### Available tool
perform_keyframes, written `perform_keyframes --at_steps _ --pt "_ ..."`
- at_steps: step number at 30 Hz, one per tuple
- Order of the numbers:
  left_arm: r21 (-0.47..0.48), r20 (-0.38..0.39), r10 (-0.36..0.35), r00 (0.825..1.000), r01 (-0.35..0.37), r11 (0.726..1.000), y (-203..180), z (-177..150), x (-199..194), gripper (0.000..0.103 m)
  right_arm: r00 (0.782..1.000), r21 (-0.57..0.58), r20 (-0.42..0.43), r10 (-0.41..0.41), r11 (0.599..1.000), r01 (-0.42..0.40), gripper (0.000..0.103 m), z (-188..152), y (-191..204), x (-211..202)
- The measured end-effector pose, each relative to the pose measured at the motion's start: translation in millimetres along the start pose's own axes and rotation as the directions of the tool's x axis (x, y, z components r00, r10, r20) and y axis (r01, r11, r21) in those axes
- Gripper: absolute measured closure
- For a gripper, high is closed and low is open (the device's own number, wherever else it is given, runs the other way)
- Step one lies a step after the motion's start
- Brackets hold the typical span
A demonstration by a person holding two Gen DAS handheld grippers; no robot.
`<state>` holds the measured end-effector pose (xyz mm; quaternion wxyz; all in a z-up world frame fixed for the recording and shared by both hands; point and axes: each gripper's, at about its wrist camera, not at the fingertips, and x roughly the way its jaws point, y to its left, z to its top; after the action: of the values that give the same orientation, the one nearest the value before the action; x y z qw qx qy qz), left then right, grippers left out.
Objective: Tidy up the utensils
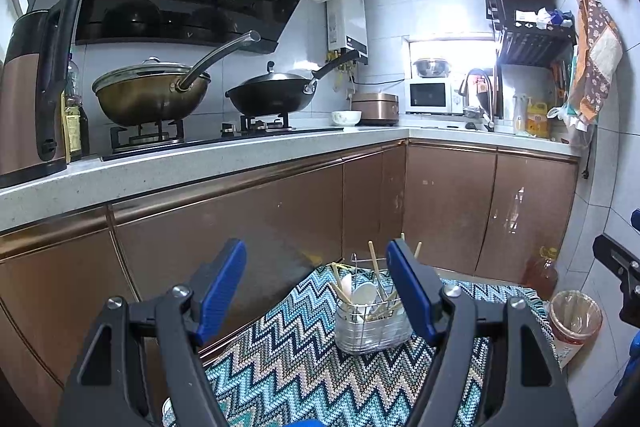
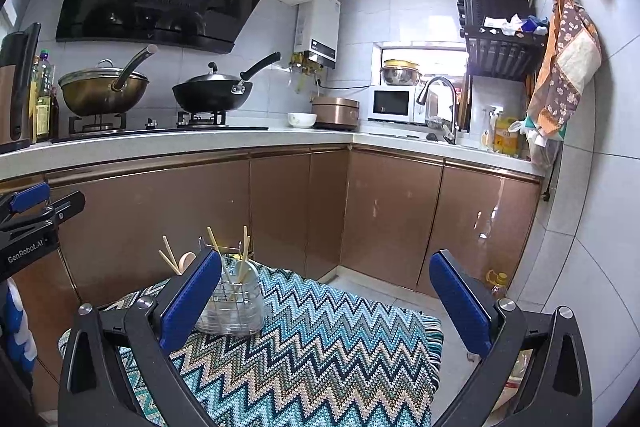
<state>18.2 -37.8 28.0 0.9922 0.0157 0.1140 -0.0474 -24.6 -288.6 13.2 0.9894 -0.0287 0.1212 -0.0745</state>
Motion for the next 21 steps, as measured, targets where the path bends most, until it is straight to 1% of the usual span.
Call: perform_keyframes --at_steps 21 --pt "0.002 -0.014 0.024 1.000 -0.024 1.000 0.6 -3.9 -1.7 0.032 1.000 0.006 -0.011 -0.015 1.000 0.015 0.001 -3.2 -2.9 -1.3"
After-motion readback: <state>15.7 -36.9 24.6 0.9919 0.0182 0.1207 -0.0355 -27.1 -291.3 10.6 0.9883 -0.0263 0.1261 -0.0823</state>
